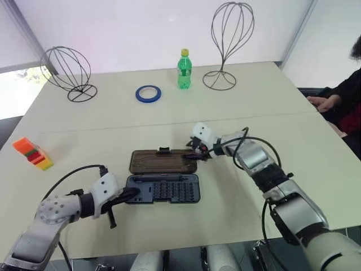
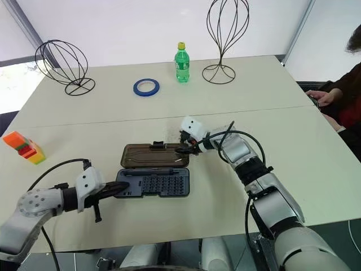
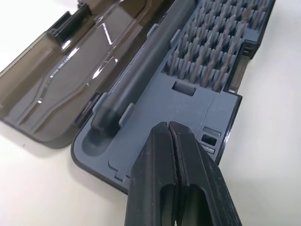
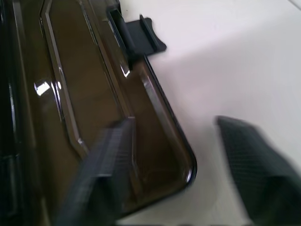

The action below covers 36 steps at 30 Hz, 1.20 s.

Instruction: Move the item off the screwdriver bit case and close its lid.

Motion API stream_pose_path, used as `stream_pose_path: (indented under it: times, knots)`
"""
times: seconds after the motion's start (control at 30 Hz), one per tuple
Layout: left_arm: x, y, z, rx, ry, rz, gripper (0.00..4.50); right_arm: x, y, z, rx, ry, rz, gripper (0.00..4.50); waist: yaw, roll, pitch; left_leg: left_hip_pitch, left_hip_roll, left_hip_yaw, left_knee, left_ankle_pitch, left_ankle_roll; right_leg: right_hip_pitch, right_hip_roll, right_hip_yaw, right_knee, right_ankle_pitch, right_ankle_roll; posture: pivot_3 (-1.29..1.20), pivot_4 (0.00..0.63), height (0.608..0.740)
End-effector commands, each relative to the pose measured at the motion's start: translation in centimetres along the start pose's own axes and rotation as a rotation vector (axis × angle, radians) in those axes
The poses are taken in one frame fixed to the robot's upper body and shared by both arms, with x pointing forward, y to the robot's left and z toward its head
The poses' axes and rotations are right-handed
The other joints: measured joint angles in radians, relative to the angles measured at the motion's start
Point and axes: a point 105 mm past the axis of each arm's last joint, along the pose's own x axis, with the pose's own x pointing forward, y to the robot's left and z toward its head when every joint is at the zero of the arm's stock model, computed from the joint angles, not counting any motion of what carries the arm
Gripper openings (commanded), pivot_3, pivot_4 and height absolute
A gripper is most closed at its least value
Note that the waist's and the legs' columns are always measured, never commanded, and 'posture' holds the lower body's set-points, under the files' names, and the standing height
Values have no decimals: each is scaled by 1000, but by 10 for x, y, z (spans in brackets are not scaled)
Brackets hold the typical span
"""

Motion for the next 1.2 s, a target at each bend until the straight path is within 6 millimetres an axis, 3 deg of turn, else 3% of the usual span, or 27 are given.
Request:
stream_pose_path:
  times: [0.03, 0.07, 0.3, 0.4, 0.53, 0.63, 0.83, 0.93, 1.07, 1.13, 1.2]
  knots:
    - [-2, -6, -24, -76, 99, 8, 0, 6, 3, -18, -1, 75, 37, 496, 0, 1, -4, 0, 0, 0, 0, 0, 0, 0, 0, 0, 0, 0, 0, 0, 150, 740]
    - [-3, -6, -24, -81, 99, 11, 0, 8, 3, -19, -5, 83, 46, 69, 0, 1, -6, 0, 0, 0, 0, 0, 0, 0, 0, 0, 0, 1, 1, 0, 150, 740]
    - [-4, -9, -31, -120, 99, 34, 0, 17, -4, -25, -109, 112, 31, 69, -22, 3, -14, 8, 2, -1, -3, 0, 0, 6, 2, 0, 1, -2, -3, 0, 150, 740]
    - [-3, -13, -32, -131, 93, 36, 0, 12, -19, -3, -239, 41, -60, 69, -25, 3, -15, 21, 2, -1, -9, 0, 0, 17, 1, 0, 0, -7, -2, 0, 150, 740]
    - [-1, -13, -27, -156, 63, 56, 0, -7, -31, 35, -439, -72, -163, 69, -24, 5, -13, 22, 2, -1, -11, 0, 0, 17, 1, 0, 0, -9, 0, 0, 150, 740]
    - [3, -8, -14, -224, -12, 90, 0, -24, -22, 56, -635, -125, -206, 69, -15, 5, -13, 16, 2, -2, -9, 1, -1, 12, 1, 0, 1, -9, 0, 0, 150, 740]
    - [8, 2, 3, -322, -104, 122, 0, -34, 11, 44, -744, -121, -171, 69, 6, 3, -11, 10, 0, -2, -10, 1, -2, 7, -1, 0, 0, -6, 1, 0, 150, 740]
    - [4, 9, 26, -435, -235, 112, 0, -37, 16, 41, -751, -117, -180, 69, 4, -1, -9, 8, 0, -2, -10, 1, -2, 4, -1, 0, 0, -7, -2, 0, 150, 740]
    - [-24, 45, 71, -608, -506, 128, 0, -39, 15, 43, -771, -123, -210, 69, 4, -7, -5, -1, 1, -3, -9, 2, -4, -5, 0, -2, 1, -5, 0, 0, 150, 740]
    - [-41, 75, 79, -626, -577, 245, 0, -40, 13, 44, -783, -122, -224, 69, 6, -8, -4, -3, 1, -4, -8, 3, -5, -7, 0, -2, 1, -4, 0, 0, 150, 740]
    - [-52, 106, 74, -626, -597, 394, 0, -40, 12, 45, -787, -123, -234, 69, 6, -8, -4, -3, 1, -4, -9, 3, -5, -7, 0, -2, 1, -4, -1, 0, 150, 740]
